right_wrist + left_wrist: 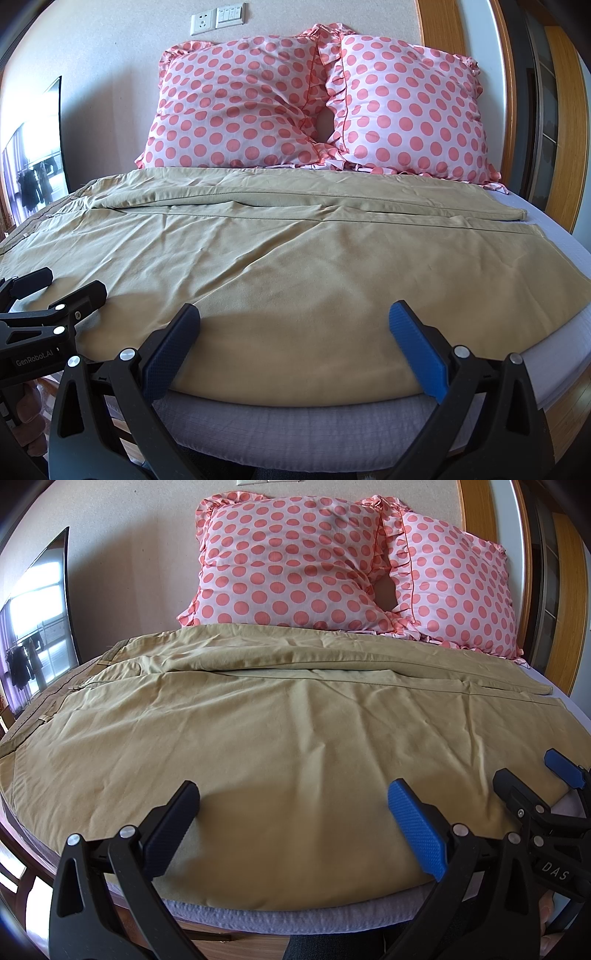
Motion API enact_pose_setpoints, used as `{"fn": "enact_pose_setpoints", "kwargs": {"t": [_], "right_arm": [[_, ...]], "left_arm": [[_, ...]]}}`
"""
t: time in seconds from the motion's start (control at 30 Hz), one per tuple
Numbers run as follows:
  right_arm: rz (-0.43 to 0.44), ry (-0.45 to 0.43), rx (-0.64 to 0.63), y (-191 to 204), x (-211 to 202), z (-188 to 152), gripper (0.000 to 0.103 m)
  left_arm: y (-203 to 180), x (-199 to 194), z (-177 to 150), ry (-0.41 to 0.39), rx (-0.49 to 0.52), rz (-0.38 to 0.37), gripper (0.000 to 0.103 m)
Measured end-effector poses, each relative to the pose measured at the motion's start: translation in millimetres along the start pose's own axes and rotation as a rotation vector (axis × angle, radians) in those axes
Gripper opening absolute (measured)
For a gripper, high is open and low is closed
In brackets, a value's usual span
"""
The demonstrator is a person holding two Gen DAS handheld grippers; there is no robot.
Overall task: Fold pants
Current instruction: 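Reach the right tool to the trouser leg hems and close on them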
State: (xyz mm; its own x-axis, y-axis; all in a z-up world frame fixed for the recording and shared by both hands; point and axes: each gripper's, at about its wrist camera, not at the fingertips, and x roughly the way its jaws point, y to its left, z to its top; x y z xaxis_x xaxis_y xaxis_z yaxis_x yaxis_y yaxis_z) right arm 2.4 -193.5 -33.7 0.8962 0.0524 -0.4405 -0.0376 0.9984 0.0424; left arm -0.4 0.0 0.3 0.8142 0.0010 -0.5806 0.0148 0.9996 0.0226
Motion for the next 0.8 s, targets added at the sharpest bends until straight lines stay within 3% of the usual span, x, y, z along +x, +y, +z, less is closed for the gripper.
{"fn": "enact_pose_setpoints", "kwargs": {"t": [0.53,0.63,0.8], "right_arm": [[0.016,-0.009,-0.008,-3.0,-7.3,3.0,0.102],[0.017,0.027,0.017,-17.6,-3.2,22.3,0.102],[-0.084,-0.051,0.176,-93.3,1.7,94.4,0.102]], "left_arm": [[-0.1,-0.1,0.0,-0.001,0.001,-0.001,0.101],[1.0,0.0,1.3,0.007,0.004,-0.011,0.101],[3.9,0.5,4.0,0.022,0.006,-0.033,0.101]]}}
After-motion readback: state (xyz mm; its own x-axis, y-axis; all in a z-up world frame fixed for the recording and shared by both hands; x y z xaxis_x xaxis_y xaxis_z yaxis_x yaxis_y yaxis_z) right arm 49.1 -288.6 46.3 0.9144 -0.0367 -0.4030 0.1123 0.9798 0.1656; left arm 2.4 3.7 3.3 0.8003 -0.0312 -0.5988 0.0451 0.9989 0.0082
